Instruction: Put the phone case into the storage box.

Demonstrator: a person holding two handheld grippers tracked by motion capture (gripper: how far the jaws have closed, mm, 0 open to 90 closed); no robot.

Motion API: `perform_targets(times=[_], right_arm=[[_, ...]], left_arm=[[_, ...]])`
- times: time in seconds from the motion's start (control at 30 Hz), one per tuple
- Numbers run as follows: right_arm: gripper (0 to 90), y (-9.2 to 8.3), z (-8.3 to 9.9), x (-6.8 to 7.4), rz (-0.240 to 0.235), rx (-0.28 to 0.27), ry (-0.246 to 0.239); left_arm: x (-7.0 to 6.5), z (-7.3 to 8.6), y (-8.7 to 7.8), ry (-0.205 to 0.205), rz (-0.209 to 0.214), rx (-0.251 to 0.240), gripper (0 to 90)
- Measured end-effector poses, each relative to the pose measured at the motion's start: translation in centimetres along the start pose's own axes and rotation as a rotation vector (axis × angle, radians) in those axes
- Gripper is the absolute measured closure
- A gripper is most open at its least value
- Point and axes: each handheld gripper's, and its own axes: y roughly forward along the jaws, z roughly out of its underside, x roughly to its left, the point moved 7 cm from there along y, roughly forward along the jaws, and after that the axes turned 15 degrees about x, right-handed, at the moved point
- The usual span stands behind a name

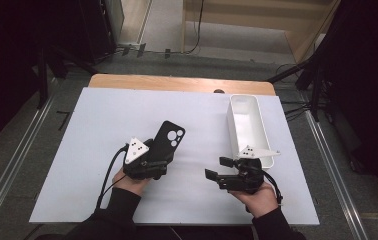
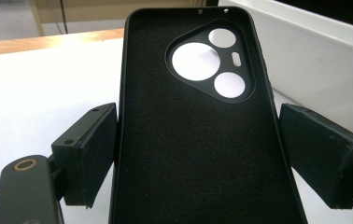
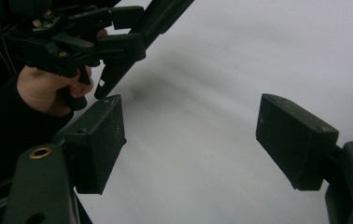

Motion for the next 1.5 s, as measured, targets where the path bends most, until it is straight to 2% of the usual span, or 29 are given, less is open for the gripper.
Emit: perform_targets(times=[0.13,0.3,0.4,0.5,0.77,0.87,1.03,1.13,1.3,1.43,1.5], right_arm=[[22.3,0.4,-0.6,0.4,-0.001,-0.005,0.014],[22.9,0.3,-1.7,0.8,-0.031,-0.03,0.054],[23.2,0.4,-2.5,0.9,-0.025,-0.043,0.055],[23.5,0.4,-3.2,1.2,-0.031,-0.054,0.068],[23.6,1.0,-4.8,1.9,-0.046,-0.057,0.083],[23.6,1.2,-5.2,2.0,-0.051,-0.068,0.09],[23.6,1.6,-5.7,2.0,-0.052,-0.065,0.1],[23.6,1.9,-6.1,1.8,-0.063,-0.061,0.118],[25.2,2.4,-6.7,1.8,-0.086,-0.047,0.137],[25.6,2.7,-7.2,1.7,-0.088,-0.044,0.132],[25.6,2.8,-7.4,1.7,-0.097,-0.044,0.144]], left_arm=[[-0.2,0.0,-0.2,0.001,-0.001,-0.022,14.1],[-0.8,-0.2,-0.3,0.017,-0.004,-0.046,14.2],[-1.1,-0.3,-0.6,0.048,-0.018,-0.091,14.2],[-1.2,-0.3,-0.9,0.054,-0.027,-0.122,14.2],[-1.8,-0.1,-1.1,0.057,-0.015,-0.138,14.1],[-2.0,0.0,-1.1,0.059,-0.023,-0.147,14.1],[-2.4,0.1,-1.1,0.056,-0.012,-0.147,14.1],[-2.5,0.1,-1.1,0.054,-0.021,-0.147,14.1],[-2.5,0.0,-1.3,0.027,-0.011,-0.156,14.1],[-2.6,-0.1,-1.3,0.009,0.005,-0.167,14.1],[-2.6,-0.1,-1.2,-0.006,0.013,-0.158,14.0]])
